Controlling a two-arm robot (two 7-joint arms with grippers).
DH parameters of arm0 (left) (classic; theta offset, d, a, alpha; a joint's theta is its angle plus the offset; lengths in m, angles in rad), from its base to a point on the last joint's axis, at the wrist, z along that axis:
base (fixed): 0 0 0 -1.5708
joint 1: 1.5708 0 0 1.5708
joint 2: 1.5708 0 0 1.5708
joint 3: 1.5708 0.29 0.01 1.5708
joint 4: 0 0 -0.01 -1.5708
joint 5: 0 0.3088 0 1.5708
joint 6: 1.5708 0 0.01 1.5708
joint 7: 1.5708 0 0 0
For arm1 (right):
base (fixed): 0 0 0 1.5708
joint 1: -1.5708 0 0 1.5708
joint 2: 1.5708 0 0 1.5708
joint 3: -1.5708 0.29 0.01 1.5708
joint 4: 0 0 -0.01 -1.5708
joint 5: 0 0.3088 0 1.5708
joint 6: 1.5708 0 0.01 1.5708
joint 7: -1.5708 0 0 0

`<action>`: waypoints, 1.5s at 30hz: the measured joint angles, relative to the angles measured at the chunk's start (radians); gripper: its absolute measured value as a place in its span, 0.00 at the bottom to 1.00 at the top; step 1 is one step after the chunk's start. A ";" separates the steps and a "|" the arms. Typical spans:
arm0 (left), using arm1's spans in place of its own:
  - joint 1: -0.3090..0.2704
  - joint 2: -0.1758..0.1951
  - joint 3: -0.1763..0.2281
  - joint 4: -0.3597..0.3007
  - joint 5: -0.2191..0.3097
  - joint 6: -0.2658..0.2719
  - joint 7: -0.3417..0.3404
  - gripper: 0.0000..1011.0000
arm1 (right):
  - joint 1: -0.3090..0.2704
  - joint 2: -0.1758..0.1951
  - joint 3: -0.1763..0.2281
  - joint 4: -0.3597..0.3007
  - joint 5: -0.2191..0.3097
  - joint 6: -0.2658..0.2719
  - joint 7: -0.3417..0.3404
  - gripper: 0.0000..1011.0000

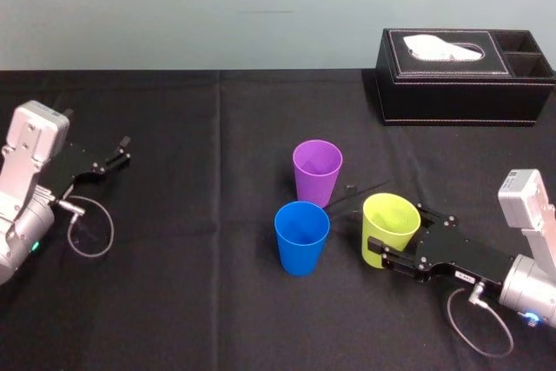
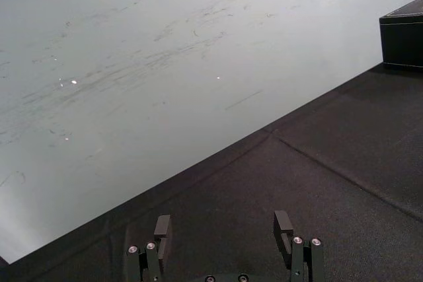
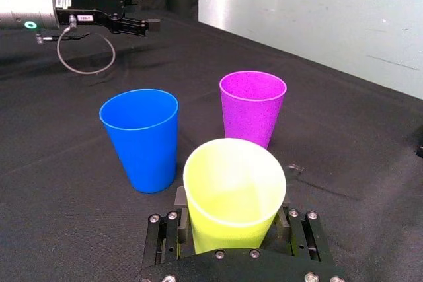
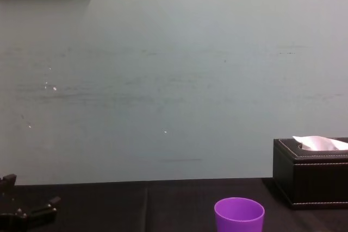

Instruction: Stack the three plastic cups sequentially using one hand.

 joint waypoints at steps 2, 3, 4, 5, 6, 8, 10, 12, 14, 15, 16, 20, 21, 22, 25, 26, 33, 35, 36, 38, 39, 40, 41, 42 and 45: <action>0.000 0.000 0.000 0.000 0.000 0.000 0.000 1.00 | 0.000 0.000 0.000 0.000 0.000 0.000 0.000 0.73; 0.000 0.000 0.000 0.000 0.000 0.000 0.000 1.00 | 0.000 0.000 0.000 0.000 0.000 0.000 0.000 0.73; 0.000 0.000 0.000 0.000 0.000 0.000 0.000 1.00 | 0.000 0.000 0.000 -0.001 0.000 0.000 0.000 0.73; 0.000 0.000 0.000 0.000 0.000 0.000 0.000 1.00 | -0.001 0.000 0.000 -0.001 0.001 0.000 0.000 0.73; 0.000 0.000 0.000 0.000 0.000 0.000 0.000 1.00 | -0.001 0.001 0.000 -0.001 0.001 0.000 0.000 0.73; 0.000 0.000 0.000 0.000 0.000 0.000 0.000 1.00 | -0.001 0.001 0.000 -0.001 0.001 0.000 0.000 0.73; 0.000 0.000 0.000 0.000 0.000 0.000 0.000 1.00 | -0.001 0.001 0.000 -0.001 0.001 0.000 0.000 0.73; 0.000 0.000 0.000 0.000 0.000 0.000 0.000 1.00 | -0.001 0.001 0.000 -0.001 0.001 0.000 0.000 0.73; 0.000 0.000 0.000 0.000 0.000 0.000 0.000 1.00 | -0.001 0.001 0.000 -0.001 0.001 0.000 0.001 0.73; 0.000 0.000 0.000 0.000 0.000 0.000 0.000 1.00 | -0.001 0.001 0.000 -0.001 0.001 0.000 0.001 0.73; 0.000 0.000 0.000 0.000 0.000 0.000 0.000 1.00 | -0.001 0.001 0.000 -0.001 0.001 0.000 0.001 0.73; 0.000 0.000 0.000 0.000 0.000 0.000 0.000 1.00 | -0.006 0.008 0.001 -0.016 -0.004 0.002 -0.004 0.73; 0.000 0.000 0.000 0.000 0.000 0.000 0.000 1.00 | -0.008 0.010 0.002 -0.022 -0.004 0.004 -0.007 0.73; 0.000 0.000 0.000 0.000 0.000 0.000 0.000 1.00 | -0.011 0.013 0.004 -0.031 -0.004 0.006 -0.008 0.73; 0.000 0.000 0.000 0.000 0.000 0.000 0.000 1.00 | -0.025 0.028 0.015 -0.071 -0.001 0.015 -0.013 0.73; 0.000 0.000 0.000 0.000 0.000 0.000 0.000 1.00 | -0.032 0.037 0.022 -0.095 0.005 0.025 -0.017 0.73; 0.000 0.000 0.000 0.000 0.000 0.000 0.000 1.00 | -0.049 0.076 0.060 -0.210 0.047 0.141 -0.058 0.73; 0.000 0.000 0.000 0.000 0.000 0.000 0.000 1.00 | -0.047 0.081 0.067 -0.227 0.061 0.171 -0.068 0.73; 0.000 0.000 0.000 0.000 0.000 0.000 0.000 1.00 | -0.042 0.085 0.074 -0.241 0.076 0.194 -0.074 0.73; 0.000 0.000 0.000 0.000 0.000 0.000 0.000 1.00 | -0.032 0.088 0.080 -0.258 0.093 0.219 -0.083 0.73; 0.000 0.000 0.000 0.000 0.000 0.000 0.000 1.00 | -0.028 0.089 0.081 -0.262 0.098 0.226 -0.086 0.73; 0.000 0.000 0.000 0.000 0.000 0.000 0.000 1.00 | -0.023 0.089 0.081 -0.265 0.100 0.230 -0.088 0.73; 0.000 0.000 0.000 0.000 0.000 0.000 0.000 1.00 | -0.009 0.090 0.080 -0.271 0.103 0.241 -0.093 0.73; 0.000 0.000 0.000 0.000 0.000 0.000 0.000 1.00 | -0.002 0.090 0.078 -0.272 0.104 0.245 -0.095 0.73; 0.000 0.000 0.000 0.000 0.000 0.000 0.000 1.00 | 0.032 0.085 0.065 -0.274 0.104 0.261 -0.105 0.73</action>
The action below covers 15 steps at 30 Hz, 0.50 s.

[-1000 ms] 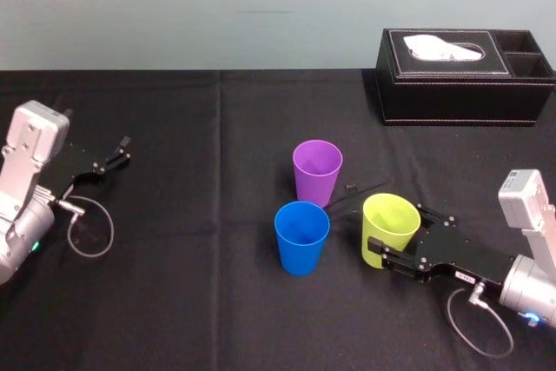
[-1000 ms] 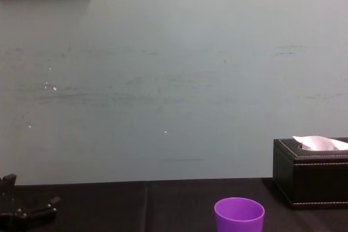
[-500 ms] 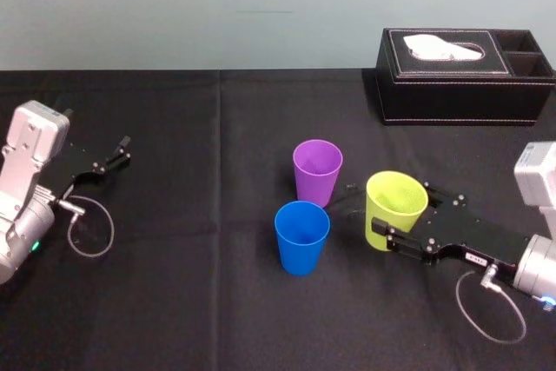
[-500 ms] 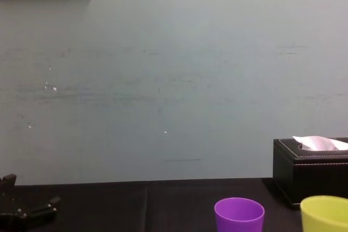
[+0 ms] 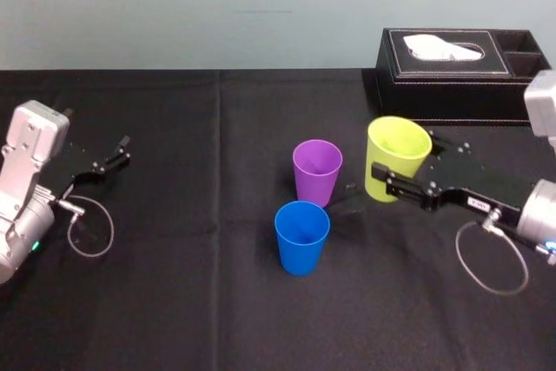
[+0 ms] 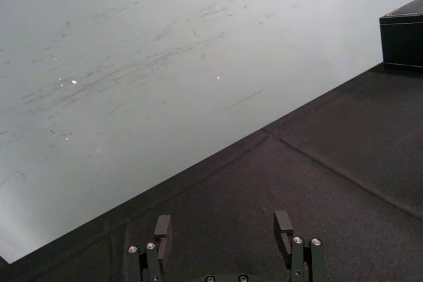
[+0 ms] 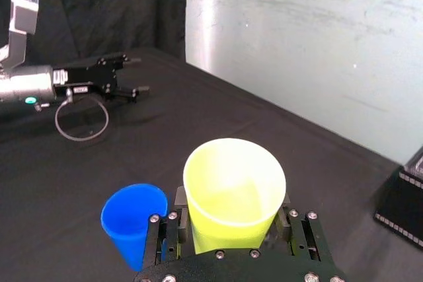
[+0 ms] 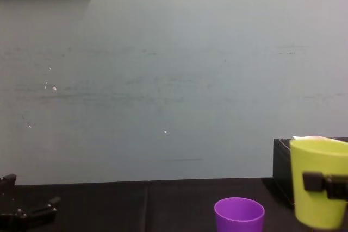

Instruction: Stack the three plastic cups sequentially using one hand.

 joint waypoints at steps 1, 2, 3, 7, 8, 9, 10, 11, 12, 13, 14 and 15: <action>0.000 0.000 0.000 0.000 0.000 0.000 0.000 1.00 | 0.007 -0.002 -0.003 0.000 -0.001 0.003 -0.002 0.73; 0.000 0.000 0.000 0.000 0.000 0.000 0.000 1.00 | 0.016 -0.004 -0.008 0.000 -0.003 0.006 -0.005 0.73; 0.000 0.000 0.000 0.000 0.000 0.000 0.000 1.00 | 0.033 -0.009 -0.018 0.001 -0.009 0.012 -0.010 0.73; 0.000 0.000 0.000 0.000 0.000 0.000 0.000 1.00 | 0.081 -0.029 -0.050 0.017 -0.031 0.024 -0.020 0.73; 0.000 0.000 0.000 0.000 0.000 0.000 0.000 1.00 | 0.091 -0.034 -0.057 0.021 -0.036 0.027 -0.022 0.73; 0.000 0.000 0.000 0.000 0.000 0.000 0.000 1.00 | 0.110 -0.044 -0.070 0.031 -0.045 0.031 -0.024 0.73; 0.000 0.000 0.000 0.000 0.000 0.000 0.000 1.00 | 0.129 -0.054 -0.083 0.043 -0.054 0.033 -0.026 0.73; 0.000 0.000 0.000 0.000 0.000 0.000 0.000 1.00 | 0.129 -0.054 -0.083 0.043 -0.054 0.033 -0.026 0.73; 0.000 0.000 0.000 0.000 0.000 0.000 0.000 1.00 | 0.138 -0.059 -0.089 0.049 -0.059 0.034 -0.027 0.73; 0.000 0.000 0.000 0.000 0.000 0.000 0.000 1.00 | 0.155 -0.070 -0.101 0.062 -0.068 0.035 -0.029 0.73; 0.000 0.000 0.000 0.000 0.000 0.000 0.000 1.00 | 0.164 -0.076 -0.107 0.068 -0.073 0.035 -0.029 0.73; 0.000 0.000 0.000 0.000 0.000 0.000 0.000 1.00 | 0.177 -0.085 -0.116 0.079 -0.080 0.036 -0.030 0.73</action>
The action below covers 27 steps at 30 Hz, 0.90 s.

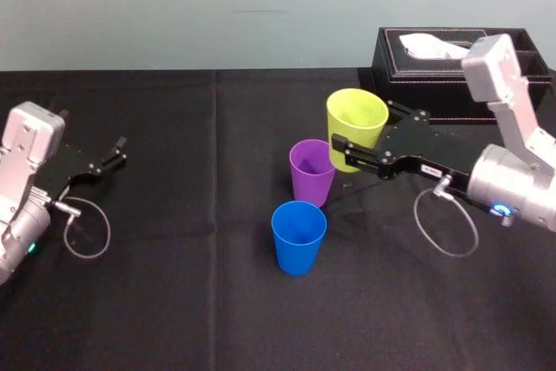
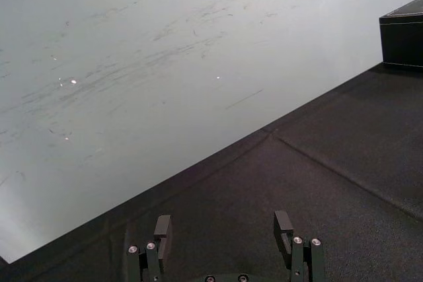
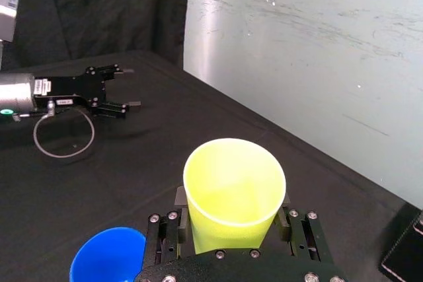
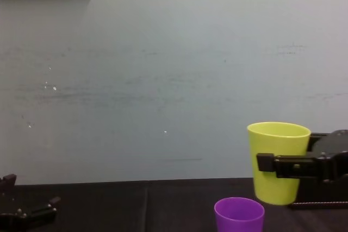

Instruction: Stack the three plastic cups sequentially using one hand.

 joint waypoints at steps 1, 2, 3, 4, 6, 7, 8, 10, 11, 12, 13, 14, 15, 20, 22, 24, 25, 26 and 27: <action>0.000 0.000 0.000 0.000 0.000 0.000 0.000 1.00 | 0.007 -0.006 -0.005 0.006 -0.003 0.001 0.000 0.73; 0.000 0.000 0.000 0.000 0.000 0.000 0.000 1.00 | 0.014 -0.011 -0.010 0.013 -0.006 0.001 0.000 0.73; 0.000 0.000 0.000 0.000 0.000 0.000 0.000 1.00 | 0.028 -0.020 -0.018 0.025 -0.012 0.003 0.000 0.73; 0.000 0.000 0.000 0.000 0.000 0.000 0.000 1.00 | 0.034 -0.025 -0.023 0.031 -0.015 0.004 0.000 0.73; 0.000 0.000 0.000 0.000 0.000 0.000 0.000 1.00 | 0.051 -0.038 -0.037 0.050 -0.022 0.008 0.001 0.73; 0.000 0.000 0.000 0.000 0.000 0.000 0.000 1.00 | 0.057 -0.043 -0.041 0.056 -0.025 0.009 0.001 0.73; 0.000 0.000 0.000 0.000 0.000 0.000 0.000 1.00 | 0.063 -0.047 -0.046 0.063 -0.028 0.010 0.001 0.73; 0.000 0.000 0.000 0.000 0.000 0.000 0.000 1.00 | 0.078 -0.059 -0.057 0.079 -0.034 0.012 0.005 0.73; 0.000 0.000 0.000 0.000 0.000 0.000 0.000 1.00 | 0.086 -0.066 -0.063 0.089 -0.038 0.014 0.006 0.73; 0.000 0.000 0.000 0.000 0.000 0.000 0.000 1.00 | 0.090 -0.069 -0.066 0.094 -0.039 0.014 0.007 0.73; 0.000 0.000 0.000 0.000 0.000 0.000 0.000 1.00 | 0.093 -0.071 -0.068 0.098 -0.041 0.014 0.008 0.73; 0.000 0.000 0.000 0.000 0.000 0.000 0.000 1.00 | 0.099 -0.077 -0.074 0.105 -0.044 0.014 0.009 0.73; 0.000 0.000 0.000 0.000 0.000 0.000 0.000 1.00 | 0.102 -0.080 -0.076 0.109 -0.046 0.014 0.011 0.73; 0.000 0.000 0.000 0.000 0.000 0.000 0.000 1.00 | 0.121 -0.094 -0.091 0.133 -0.056 0.013 0.019 0.73; 0.000 0.000 0.000 0.000 0.000 0.000 0.000 1.00 | 0.124 -0.097 -0.094 0.138 -0.058 0.013 0.021 0.73; 0.000 0.000 0.000 0.000 0.000 0.000 0.000 1.00 | 0.128 -0.101 -0.097 0.143 -0.061 0.013 0.022 0.73; 0.000 0.000 0.000 0.000 0.000 0.000 0.000 1.00 | 0.129 -0.101 -0.098 0.145 -0.062 0.013 0.022 0.73; 0.000 0.000 0.000 0.000 0.000 0.000 0.000 1.00 | 0.130 -0.102 -0.098 0.146 -0.063 0.013 0.022 0.73; 0.000 0.000 0.000 0.000 0.000 0.000 0.000 1.00 | 0.131 -0.103 -0.100 0.149 -0.064 0.012 0.022 0.73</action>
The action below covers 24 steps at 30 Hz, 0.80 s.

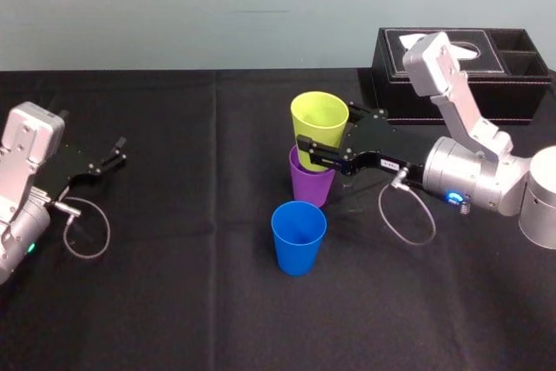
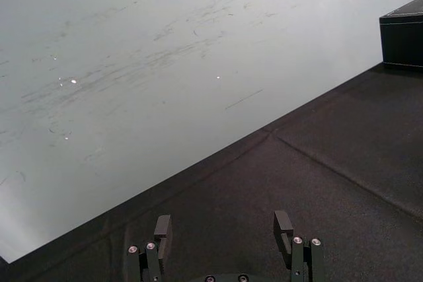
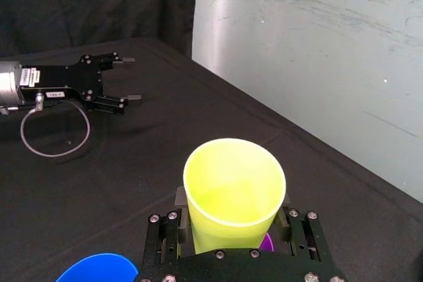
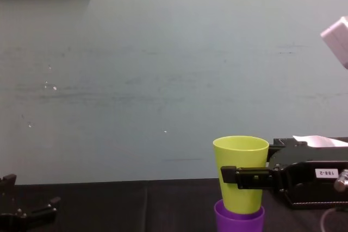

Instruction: Stack the three plastic cups sequentially using one hand.

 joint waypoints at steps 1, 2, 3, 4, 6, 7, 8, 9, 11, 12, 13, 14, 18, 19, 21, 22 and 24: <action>0.000 0.000 0.000 0.000 0.000 0.000 0.000 1.00 | 0.001 -0.001 -0.001 0.002 -0.001 0.000 0.000 0.73; 0.000 0.000 0.000 0.000 0.000 0.000 0.000 1.00 | 0.002 -0.001 -0.001 0.004 -0.001 -0.001 0.001 0.73; 0.000 0.000 0.000 0.000 0.000 0.000 0.000 1.00 | 0.003 -0.002 -0.002 0.006 -0.002 -0.001 0.001 0.73; 0.000 0.000 0.000 0.000 0.000 0.000 0.000 1.00 | 0.003 -0.003 -0.002 0.007 -0.002 -0.001 0.002 0.73; 0.000 0.000 0.000 0.000 0.000 0.000 0.000 1.00 | 0.004 -0.004 -0.003 0.010 -0.004 -0.004 0.003 0.73; 0.000 0.000 0.000 0.000 0.000 0.000 0.000 1.00 | 0.004 -0.004 -0.004 0.012 -0.005 -0.005 0.003 0.73; 0.000 0.000 0.000 0.000 0.000 0.000 0.000 1.00 | 0.004 -0.004 -0.004 0.013 -0.006 -0.006 0.003 0.73; 0.000 0.000 0.000 0.000 0.000 0.000 0.000 1.00 | 0.005 -0.006 -0.005 0.018 -0.007 -0.008 0.004 0.73; 0.000 0.000 0.000 0.000 0.000 0.000 0.000 1.00 | 0.007 -0.007 -0.006 0.022 -0.008 -0.009 0.005 0.73; 0.000 0.000 0.000 0.000 0.000 0.000 0.000 1.00 | 0.007 -0.008 -0.006 0.025 -0.009 -0.009 0.006 0.73; 0.000 0.000 0.000 0.000 0.000 0.000 0.000 1.00 | 0.008 -0.009 -0.007 0.027 -0.009 -0.010 0.006 0.73; 0.000 0.000 0.000 0.000 0.000 0.000 0.000 1.00 | 0.010 -0.011 -0.008 0.033 -0.010 -0.012 0.008 0.73; 0.000 0.000 0.000 0.000 0.000 0.000 0.000 1.00 | 0.014 -0.015 -0.012 0.047 -0.015 -0.016 0.011 0.73; 0.000 0.000 0.000 0.000 0.000 0.000 0.000 1.00 | 0.015 -0.017 -0.013 0.052 -0.016 -0.018 0.013 0.73; 0.000 0.000 0.000 0.000 0.000 0.000 0.000 1.00 | 0.017 -0.019 -0.014 0.058 -0.018 -0.021 0.015 0.73; 0.000 0.000 0.000 0.000 0.000 0.000 0.000 1.00 | 0.017 -0.020 -0.015 0.060 -0.018 -0.022 0.015 0.73; 0.000 0.000 0.000 0.000 0.000 0.000 0.000 1.00 | 0.018 -0.022 -0.016 0.068 -0.021 -0.024 0.016 0.73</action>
